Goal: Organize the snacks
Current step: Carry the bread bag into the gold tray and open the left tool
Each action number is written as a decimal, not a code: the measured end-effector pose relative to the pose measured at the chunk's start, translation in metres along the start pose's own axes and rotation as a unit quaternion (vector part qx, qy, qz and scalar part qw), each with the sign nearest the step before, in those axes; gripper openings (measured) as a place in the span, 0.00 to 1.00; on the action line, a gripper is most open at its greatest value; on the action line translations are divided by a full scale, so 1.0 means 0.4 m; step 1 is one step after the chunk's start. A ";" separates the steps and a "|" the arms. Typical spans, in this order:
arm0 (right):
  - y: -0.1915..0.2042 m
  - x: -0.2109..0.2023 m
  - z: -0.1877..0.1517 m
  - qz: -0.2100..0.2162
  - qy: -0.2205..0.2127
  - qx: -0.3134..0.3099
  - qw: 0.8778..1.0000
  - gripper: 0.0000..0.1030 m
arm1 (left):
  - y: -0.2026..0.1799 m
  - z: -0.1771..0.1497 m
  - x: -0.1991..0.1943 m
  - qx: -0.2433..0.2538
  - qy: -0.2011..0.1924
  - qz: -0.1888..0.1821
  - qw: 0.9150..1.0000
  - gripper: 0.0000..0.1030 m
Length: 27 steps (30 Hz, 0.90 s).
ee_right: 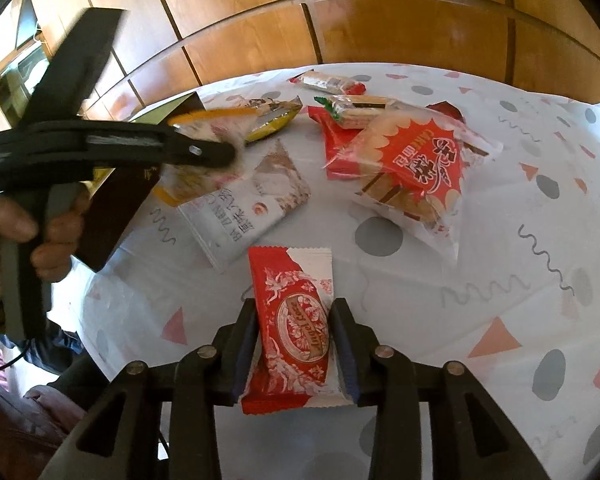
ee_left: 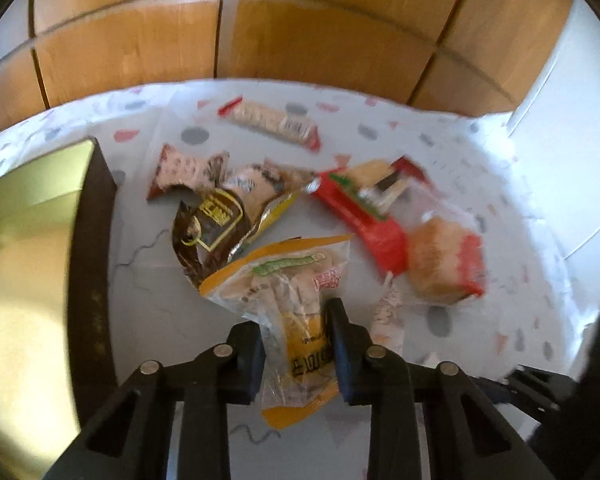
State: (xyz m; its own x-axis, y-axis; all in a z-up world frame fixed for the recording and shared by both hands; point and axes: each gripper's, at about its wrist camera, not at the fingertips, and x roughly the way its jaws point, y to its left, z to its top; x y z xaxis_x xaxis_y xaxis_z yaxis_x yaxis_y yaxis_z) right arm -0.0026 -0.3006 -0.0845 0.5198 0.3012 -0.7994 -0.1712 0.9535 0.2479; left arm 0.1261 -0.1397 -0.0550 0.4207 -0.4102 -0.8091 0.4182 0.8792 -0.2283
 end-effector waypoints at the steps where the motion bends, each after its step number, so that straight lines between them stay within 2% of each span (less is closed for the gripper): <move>1: 0.000 0.002 0.003 0.000 0.001 0.000 1.000 0.41 | 0.002 0.001 -0.012 0.002 -0.006 0.000 1.000 0.28; 8: -0.003 0.013 0.022 -0.009 0.010 0.004 1.000 0.45 | 0.021 0.000 -0.109 0.005 -0.037 -0.024 0.999 0.28; 12: 0.002 0.016 0.022 -0.017 0.015 -0.007 1.000 0.45 | 0.065 -0.011 -0.188 -0.005 -0.057 -0.022 0.998 0.28; 16: 0.022 0.022 0.019 -0.051 0.019 -0.027 0.998 0.39 | 0.139 -0.032 -0.256 -0.026 -0.071 0.001 0.997 0.28; 19: 0.033 0.029 0.017 -0.074 0.026 -0.042 0.996 0.38 | 0.216 -0.048 -0.284 -0.044 -0.073 0.053 0.995 0.28; 24: 0.034 0.040 0.021 -0.084 0.038 -0.043 0.995 0.39 | 0.332 -0.056 -0.276 -0.076 -0.049 0.099 0.991 0.28; 27: 0.040 0.046 0.023 -0.094 0.040 -0.050 0.994 0.39 | 0.377 -0.037 -0.246 -0.082 -0.034 0.113 0.990 0.28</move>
State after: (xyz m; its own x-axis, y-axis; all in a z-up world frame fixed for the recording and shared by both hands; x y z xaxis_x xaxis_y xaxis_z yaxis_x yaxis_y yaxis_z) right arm 0.0118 -0.2797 -0.0900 0.4831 0.1128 -0.8683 -0.1612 0.9862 0.0384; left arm 0.1359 0.0368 -0.0177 0.5442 -0.2088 -0.8126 0.1735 0.9756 -0.1345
